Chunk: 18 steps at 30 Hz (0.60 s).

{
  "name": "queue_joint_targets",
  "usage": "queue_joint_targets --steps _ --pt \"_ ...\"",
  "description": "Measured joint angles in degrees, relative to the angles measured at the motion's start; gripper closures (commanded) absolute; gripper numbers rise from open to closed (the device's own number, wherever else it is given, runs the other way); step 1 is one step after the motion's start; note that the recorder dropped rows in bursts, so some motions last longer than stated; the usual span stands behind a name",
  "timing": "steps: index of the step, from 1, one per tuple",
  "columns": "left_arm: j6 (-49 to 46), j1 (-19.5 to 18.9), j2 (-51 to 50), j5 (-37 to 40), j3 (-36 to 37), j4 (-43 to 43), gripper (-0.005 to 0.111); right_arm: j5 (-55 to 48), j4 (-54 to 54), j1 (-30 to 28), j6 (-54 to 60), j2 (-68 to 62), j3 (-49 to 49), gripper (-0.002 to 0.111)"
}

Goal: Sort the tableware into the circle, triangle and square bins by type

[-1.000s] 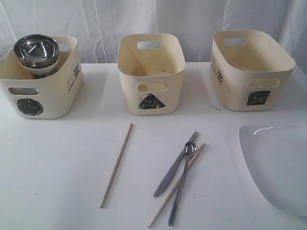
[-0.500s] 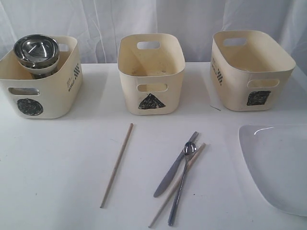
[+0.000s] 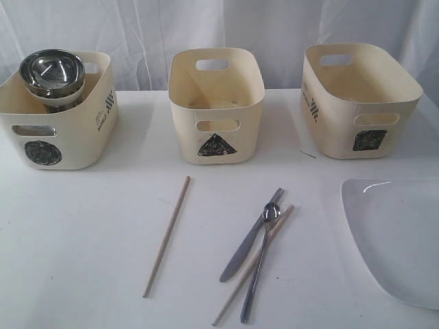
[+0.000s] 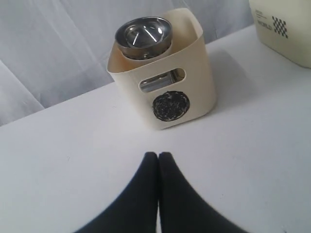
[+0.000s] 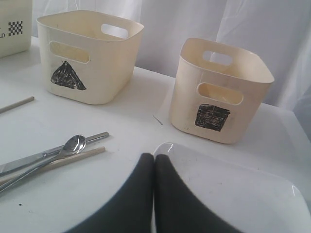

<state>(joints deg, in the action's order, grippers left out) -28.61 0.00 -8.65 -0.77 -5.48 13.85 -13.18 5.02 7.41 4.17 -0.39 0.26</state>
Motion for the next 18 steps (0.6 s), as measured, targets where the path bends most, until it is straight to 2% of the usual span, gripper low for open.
queue_joint_targets --steps 4,9,18 --pt "6.89 0.0 3.95 -2.75 4.38 -1.46 0.107 0.0 0.0 0.0 0.0 0.0 0.0 0.108" --pt "18.67 0.0 4.62 -0.65 5.15 -5.17 0.107 0.0 0.0 0.0 0.0 0.0 0.0 0.108" --pt "22.92 0.0 4.99 2.68 5.28 -6.17 0.107 0.0 0.0 0.0 0.0 0.0 0.0 0.108"
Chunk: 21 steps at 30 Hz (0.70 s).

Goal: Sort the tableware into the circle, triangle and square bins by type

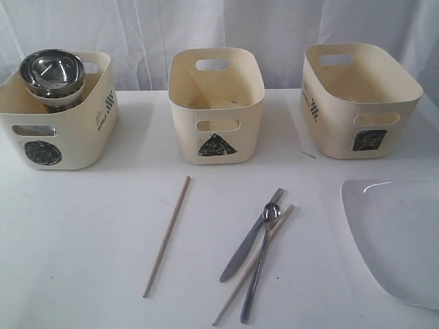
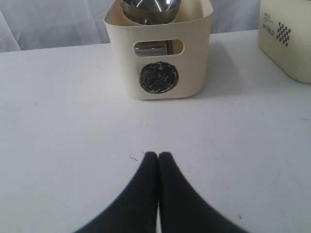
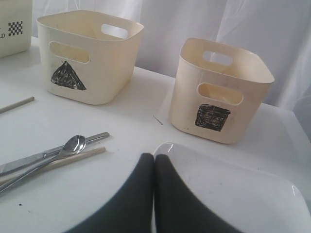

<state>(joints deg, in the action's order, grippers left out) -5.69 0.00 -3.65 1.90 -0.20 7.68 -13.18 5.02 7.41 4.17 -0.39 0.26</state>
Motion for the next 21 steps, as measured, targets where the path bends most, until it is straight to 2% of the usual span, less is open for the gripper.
queue_joint_targets --steps 7,21 --pt "4.37 0.0 0.0 0.09 0.0 -1.99 0.107 0.0 0.0 0.0 0.0 0.0 0.0 0.108" --pt "4.75 0.0 0.0 0.09 0.0 -2.57 0.107 0.0 0.0 0.0 0.0 0.0 0.0 0.108"
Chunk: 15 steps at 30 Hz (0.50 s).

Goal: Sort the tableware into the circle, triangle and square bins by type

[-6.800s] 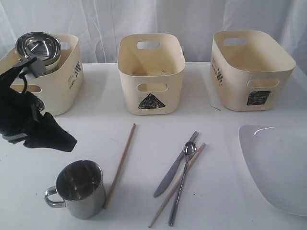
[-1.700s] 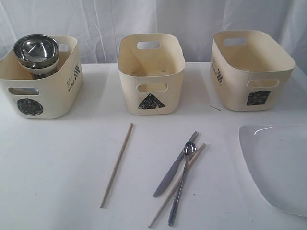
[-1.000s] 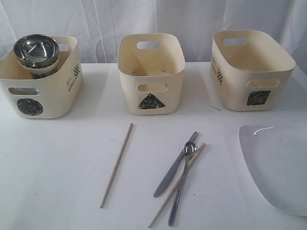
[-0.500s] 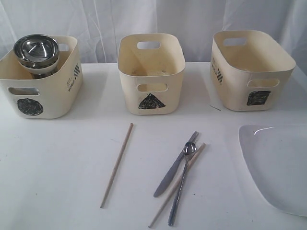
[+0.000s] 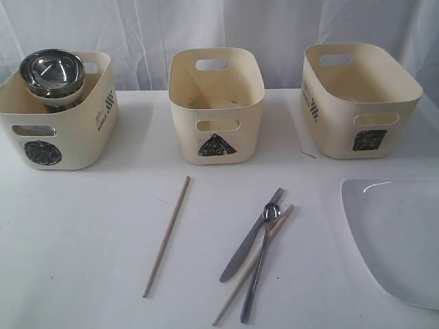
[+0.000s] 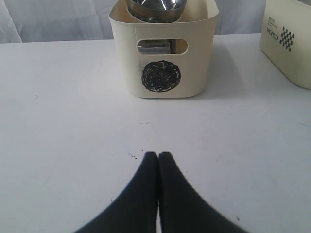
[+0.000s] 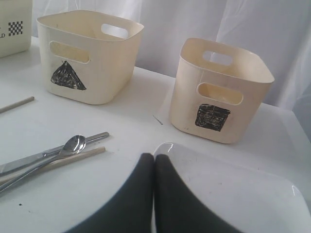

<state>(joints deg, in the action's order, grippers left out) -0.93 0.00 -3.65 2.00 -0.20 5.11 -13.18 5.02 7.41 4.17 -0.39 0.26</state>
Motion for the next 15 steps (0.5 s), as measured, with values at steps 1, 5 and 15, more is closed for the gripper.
queue_joint_targets --steps 1,5,15 --pt "0.0 0.0 0.0 0.0 0.0 0.0 0.107 0.0 0.0 0.0 0.0 0.0 0.0 0.108" --pt "0.0 0.0 0.0 0.0 0.0 0.0 0.107 0.0 0.02 0.0 -0.05 0.0 0.0 0.108" --pt "0.0 0.0 0.0 0.0 0.0 0.0 0.107 12.47 -17.66 0.0 -37.91 0.08 1.33 0.108"
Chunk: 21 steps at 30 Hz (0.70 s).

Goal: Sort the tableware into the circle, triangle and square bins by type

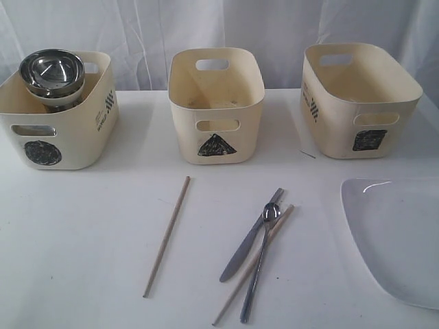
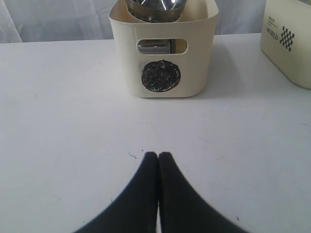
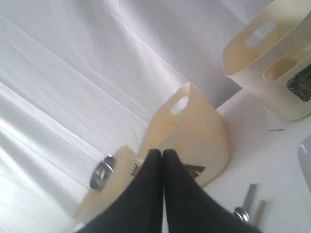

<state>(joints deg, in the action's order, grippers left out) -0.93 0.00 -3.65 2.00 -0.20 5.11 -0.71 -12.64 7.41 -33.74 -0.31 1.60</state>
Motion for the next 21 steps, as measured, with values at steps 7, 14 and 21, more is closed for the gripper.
queue_joint_targets --steps 7,14,21 --pt "0.0 0.0 0.0 0.02 0.0 0.0 0.107 3.02 -0.49 0.0 -2.17 0.0 5.23 0.108" --pt "0.0 0.0 0.0 0.02 0.0 0.0 0.107 -7.4 -1.36 0.0 0.5 -2.91 11.39 0.105" --pt "0.0 0.0 0.0 0.12 0.0 0.0 0.107 -28.28 -22.61 0.0 40.7 -28.71 28.49 0.083"
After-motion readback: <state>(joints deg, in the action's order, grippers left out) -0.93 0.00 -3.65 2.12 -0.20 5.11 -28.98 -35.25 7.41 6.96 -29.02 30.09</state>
